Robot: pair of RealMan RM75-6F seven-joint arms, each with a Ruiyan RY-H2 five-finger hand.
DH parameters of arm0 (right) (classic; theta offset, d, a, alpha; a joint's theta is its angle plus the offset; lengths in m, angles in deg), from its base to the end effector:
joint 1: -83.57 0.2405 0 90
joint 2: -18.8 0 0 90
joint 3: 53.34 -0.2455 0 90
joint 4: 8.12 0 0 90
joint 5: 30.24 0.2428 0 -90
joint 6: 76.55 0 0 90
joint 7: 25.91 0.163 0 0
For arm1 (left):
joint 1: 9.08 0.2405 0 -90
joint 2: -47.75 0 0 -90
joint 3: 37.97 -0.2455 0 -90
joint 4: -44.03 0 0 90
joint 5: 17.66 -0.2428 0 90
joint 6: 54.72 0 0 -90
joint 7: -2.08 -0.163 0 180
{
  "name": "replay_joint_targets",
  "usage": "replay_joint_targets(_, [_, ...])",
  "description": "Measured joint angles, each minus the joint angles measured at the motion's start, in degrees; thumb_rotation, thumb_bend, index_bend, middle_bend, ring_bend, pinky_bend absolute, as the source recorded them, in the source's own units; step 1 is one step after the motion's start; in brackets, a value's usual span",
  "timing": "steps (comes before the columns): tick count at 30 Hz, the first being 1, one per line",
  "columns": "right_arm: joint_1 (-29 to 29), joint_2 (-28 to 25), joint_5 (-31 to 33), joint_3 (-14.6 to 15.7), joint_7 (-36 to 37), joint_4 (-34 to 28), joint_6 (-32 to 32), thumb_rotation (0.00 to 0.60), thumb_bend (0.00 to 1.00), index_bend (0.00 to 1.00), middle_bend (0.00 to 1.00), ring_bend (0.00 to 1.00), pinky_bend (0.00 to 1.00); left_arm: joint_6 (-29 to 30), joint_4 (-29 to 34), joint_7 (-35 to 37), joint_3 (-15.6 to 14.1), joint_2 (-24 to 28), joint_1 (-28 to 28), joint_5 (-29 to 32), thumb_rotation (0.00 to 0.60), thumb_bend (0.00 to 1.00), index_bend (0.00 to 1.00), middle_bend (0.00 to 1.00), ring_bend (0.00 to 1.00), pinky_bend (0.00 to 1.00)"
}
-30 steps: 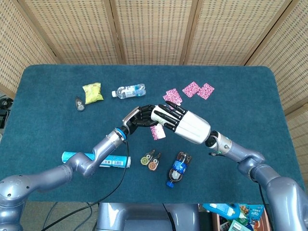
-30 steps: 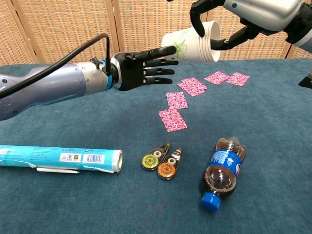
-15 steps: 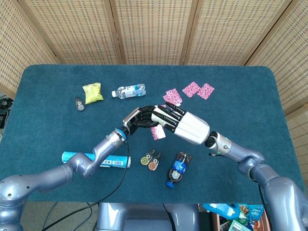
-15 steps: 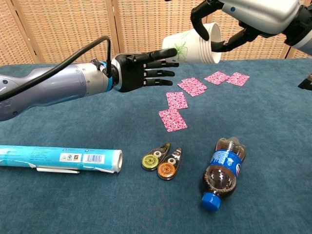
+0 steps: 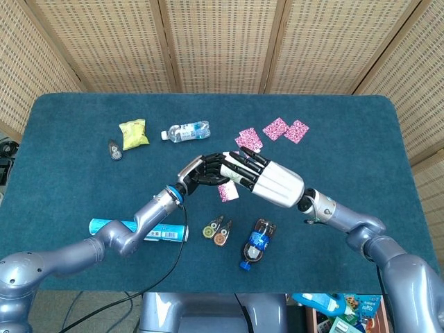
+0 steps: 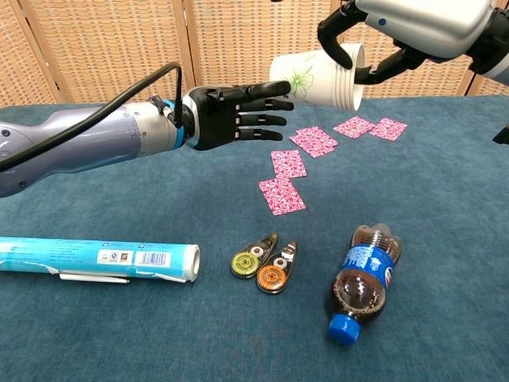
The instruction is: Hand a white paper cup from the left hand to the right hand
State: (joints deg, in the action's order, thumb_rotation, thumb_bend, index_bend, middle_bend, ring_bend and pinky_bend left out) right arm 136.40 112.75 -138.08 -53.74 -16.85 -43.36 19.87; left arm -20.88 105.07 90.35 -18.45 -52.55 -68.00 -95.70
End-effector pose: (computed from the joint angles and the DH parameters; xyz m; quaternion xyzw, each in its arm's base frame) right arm -0.1104 -0.4028 0.0443 0.7510 0.1236 0.5609 0.3256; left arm -0.0370 0.4319 -0.1083 0.3439 0.8051 0.4802 0.0544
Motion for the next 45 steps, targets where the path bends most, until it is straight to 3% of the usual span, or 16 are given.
replay_joint_targets(12, [-2.9, -3.6, -0.7, 1.6, -0.2, -0.1, 4.0, 0.6, 0.73, 0.73, 0.22, 0.17, 0.28, 0.5, -1.5, 0.9, -0.3, 1.9, 1.4, 0.1, 0.6, 0.19, 0.49, 0.49, 0.47, 0.45])
replay_joint_targets(24, [-7.8, -8.2, -1.5, 4.6, -0.2, 3.0, 6.5, 0.6, 0.73, 0.73, 0.23, 0.17, 0.28, 3.1, -3.9, -0.6, -2.0, 8.4, 4.5, -1.7, 0.6, 0.19, 0.49, 0.49, 0.47, 0.45])
replay_joint_targets(32, [-7.7, -9.6, -3.2, 7.0, -1.5, 5.3, 3.4, 0.6, 0.73, 0.73, 0.22, 0.17, 0.28, 7.4, -4.7, -11.0, -4.5, 13.2, 7.6, -3.0, 0.6, 0.19, 0.49, 0.49, 0.47, 0.45])
replay_joint_targets(43, [-7.4, -7.7, -4.1, 10.4, -4.5, 7.7, -7.5, 0.6, 0.73, 0.72, 0.21, 0.17, 0.28, 9.7, -4.1, -29.3, -8.8, 16.8, 12.5, -1.5, 0.6, 0.19, 0.49, 0.48, 0.46, 0.45])
replay_joint_targets(45, [-7.7, -6.9, -4.0, 10.9, -4.8, 8.3, -8.6, 0.6, 0.67, 0.64, 0.19, 0.17, 0.28, 9.7, -4.7, -30.4, -9.2, 16.1, 13.4, -0.4, 0.6, 0.19, 0.48, 0.41, 0.39, 0.42])
